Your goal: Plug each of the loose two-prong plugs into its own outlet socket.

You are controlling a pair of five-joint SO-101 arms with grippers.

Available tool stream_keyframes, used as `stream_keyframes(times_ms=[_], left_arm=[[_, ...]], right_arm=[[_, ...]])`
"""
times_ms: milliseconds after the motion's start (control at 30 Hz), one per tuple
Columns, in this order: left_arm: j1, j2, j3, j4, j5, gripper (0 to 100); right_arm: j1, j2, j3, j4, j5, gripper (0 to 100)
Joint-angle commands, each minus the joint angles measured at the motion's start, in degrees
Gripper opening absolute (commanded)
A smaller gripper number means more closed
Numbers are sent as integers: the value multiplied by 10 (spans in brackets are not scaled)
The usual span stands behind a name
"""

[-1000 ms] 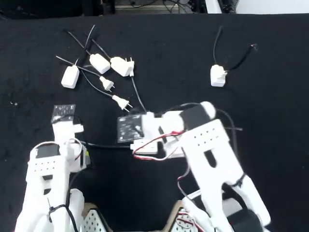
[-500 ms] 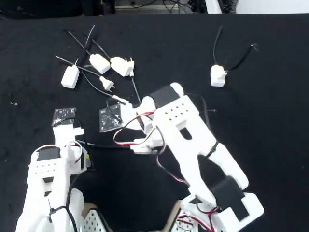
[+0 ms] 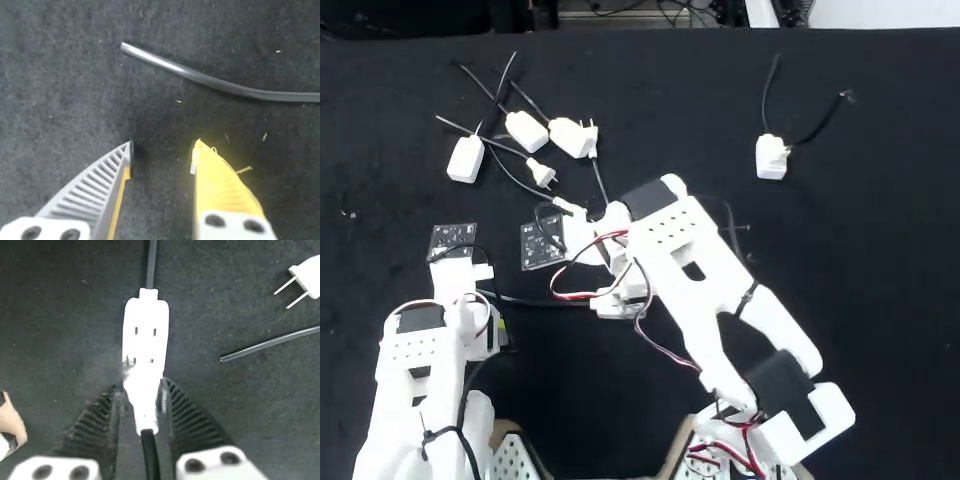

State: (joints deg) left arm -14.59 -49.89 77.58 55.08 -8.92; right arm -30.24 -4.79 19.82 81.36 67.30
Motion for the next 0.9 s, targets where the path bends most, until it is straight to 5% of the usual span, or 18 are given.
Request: stream_keyframes(times_ms=[0,867], left_arm=[[-1,-9,-2,-8,0,202],[-1,-11,-1,-8,-1,202]], right_arm=[[22,1,-2,-7,-4,10],[45,1,57,-63,-5,10]])
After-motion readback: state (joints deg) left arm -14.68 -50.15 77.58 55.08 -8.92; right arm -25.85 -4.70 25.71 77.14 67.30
